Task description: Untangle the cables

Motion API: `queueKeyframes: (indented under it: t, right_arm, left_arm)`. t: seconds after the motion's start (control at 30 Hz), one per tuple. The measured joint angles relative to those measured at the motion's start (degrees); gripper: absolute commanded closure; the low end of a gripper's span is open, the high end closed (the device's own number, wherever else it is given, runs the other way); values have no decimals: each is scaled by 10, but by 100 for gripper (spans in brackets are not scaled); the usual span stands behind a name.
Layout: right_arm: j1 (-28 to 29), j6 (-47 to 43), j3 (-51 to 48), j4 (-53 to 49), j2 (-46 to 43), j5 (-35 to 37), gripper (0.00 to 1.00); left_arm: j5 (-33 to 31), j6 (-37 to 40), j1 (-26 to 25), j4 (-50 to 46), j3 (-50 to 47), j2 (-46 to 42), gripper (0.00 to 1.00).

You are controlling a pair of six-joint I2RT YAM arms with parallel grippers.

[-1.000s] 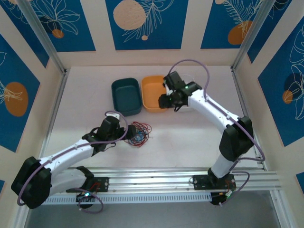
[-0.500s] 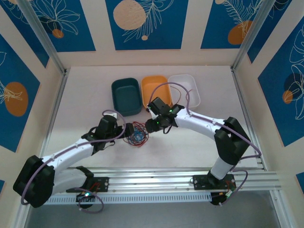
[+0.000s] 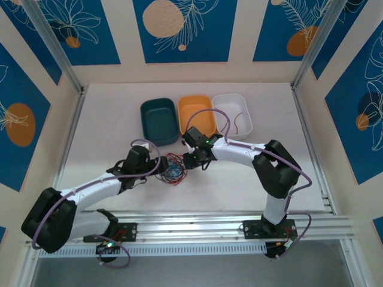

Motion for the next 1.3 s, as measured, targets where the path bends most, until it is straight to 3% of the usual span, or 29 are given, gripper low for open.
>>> queueKeyframes:
  t: [0.13, 0.23, 0.7, 1.3]
  right_arm:
    - [0, 3, 0, 1, -6, 1, 95]
    - [0, 9, 0, 0, -24, 4, 100]
    - [21, 16, 25, -56, -104, 30, 100]
    - [20, 39, 60, -123, -268, 47, 100]
  left_arm:
    - [0, 0, 0, 2, -1, 8, 31]
    - [2, 0, 0, 2, -1, 16, 34]
    - [9, -6, 0, 28, -2, 58, 53]
    - [15, -6, 0, 45, -3, 82, 59]
